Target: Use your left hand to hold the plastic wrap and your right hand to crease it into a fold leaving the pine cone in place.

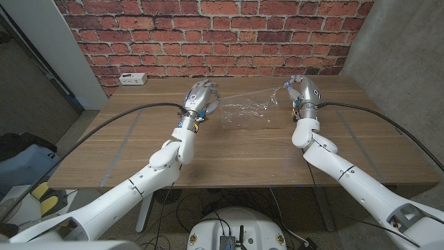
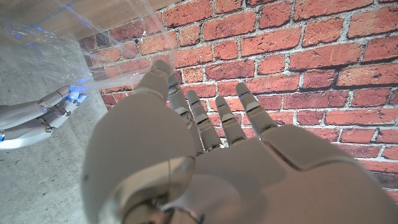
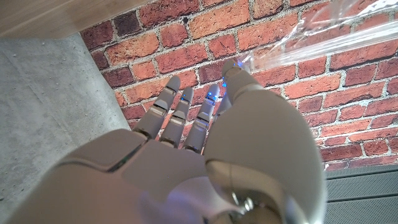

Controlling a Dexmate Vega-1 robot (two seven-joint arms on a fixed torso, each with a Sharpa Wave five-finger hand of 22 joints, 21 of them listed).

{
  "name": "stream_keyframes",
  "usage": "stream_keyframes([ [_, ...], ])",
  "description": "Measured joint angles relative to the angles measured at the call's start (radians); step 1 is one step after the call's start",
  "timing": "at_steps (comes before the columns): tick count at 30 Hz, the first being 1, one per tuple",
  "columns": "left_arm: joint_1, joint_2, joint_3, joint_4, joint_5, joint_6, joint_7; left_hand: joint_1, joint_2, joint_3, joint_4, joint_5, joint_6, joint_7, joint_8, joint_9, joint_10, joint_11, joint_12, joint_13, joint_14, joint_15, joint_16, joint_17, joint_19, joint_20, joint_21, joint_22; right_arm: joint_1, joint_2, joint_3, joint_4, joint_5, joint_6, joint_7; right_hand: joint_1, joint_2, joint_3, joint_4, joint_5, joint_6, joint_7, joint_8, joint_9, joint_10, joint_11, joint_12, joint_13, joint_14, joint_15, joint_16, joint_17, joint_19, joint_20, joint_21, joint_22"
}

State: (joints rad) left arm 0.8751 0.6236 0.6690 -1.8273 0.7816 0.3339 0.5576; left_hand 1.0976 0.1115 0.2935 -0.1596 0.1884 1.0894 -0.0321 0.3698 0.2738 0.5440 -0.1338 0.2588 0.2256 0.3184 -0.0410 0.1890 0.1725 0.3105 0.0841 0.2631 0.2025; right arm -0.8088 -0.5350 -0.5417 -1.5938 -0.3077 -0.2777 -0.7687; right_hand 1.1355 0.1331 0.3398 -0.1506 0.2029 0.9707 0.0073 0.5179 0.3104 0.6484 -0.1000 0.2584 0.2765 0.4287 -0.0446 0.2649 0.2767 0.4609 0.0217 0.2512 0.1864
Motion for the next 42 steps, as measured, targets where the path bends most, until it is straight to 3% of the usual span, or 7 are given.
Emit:
stream_keyframes([
  [19, -0.091, -0.028, 0.053, 0.092, 0.030, 0.051, 0.001, 0.000, 0.000, 0.000, 0.000, 0.000, 0.000, 0.000, -0.009, 0.000, 0.013, -0.002, 0.000, 0.005, 0.011, 0.000, 0.000, 0.000, 0.000, 0.000, 0.008, 0.000, 0.116, 0.036, -0.063, 0.136, 0.013, -0.002, 0.037, 0.000, 0.000, 0.000, 0.000, -0.005, 0.000, 0.000, -0.001, -0.009, 0.000, 0.000, 0.000, 0.000, 0.000, 0.000, 0.002, 0.009, 0.000, 0.000, 0.000, 0.000],
  [42, -0.216, -0.081, 0.141, 0.271, 0.040, 0.092, 0.011, -0.004, -0.005, 0.000, 0.000, 0.000, 0.004, -0.004, -0.006, 0.000, 0.018, -0.007, 0.000, 0.009, 0.011, 0.000, 0.000, 0.000, 0.000, 0.000, 0.008, 0.000, 0.234, 0.077, -0.146, 0.302, 0.018, -0.006, 0.080, 0.000, 0.000, -0.001, -0.001, -0.011, 0.000, 0.000, -0.001, -0.012, 0.000, 0.000, 0.000, 0.005, 0.000, 0.000, 0.006, 0.019, 0.000, 0.000, 0.000, 0.002],
])
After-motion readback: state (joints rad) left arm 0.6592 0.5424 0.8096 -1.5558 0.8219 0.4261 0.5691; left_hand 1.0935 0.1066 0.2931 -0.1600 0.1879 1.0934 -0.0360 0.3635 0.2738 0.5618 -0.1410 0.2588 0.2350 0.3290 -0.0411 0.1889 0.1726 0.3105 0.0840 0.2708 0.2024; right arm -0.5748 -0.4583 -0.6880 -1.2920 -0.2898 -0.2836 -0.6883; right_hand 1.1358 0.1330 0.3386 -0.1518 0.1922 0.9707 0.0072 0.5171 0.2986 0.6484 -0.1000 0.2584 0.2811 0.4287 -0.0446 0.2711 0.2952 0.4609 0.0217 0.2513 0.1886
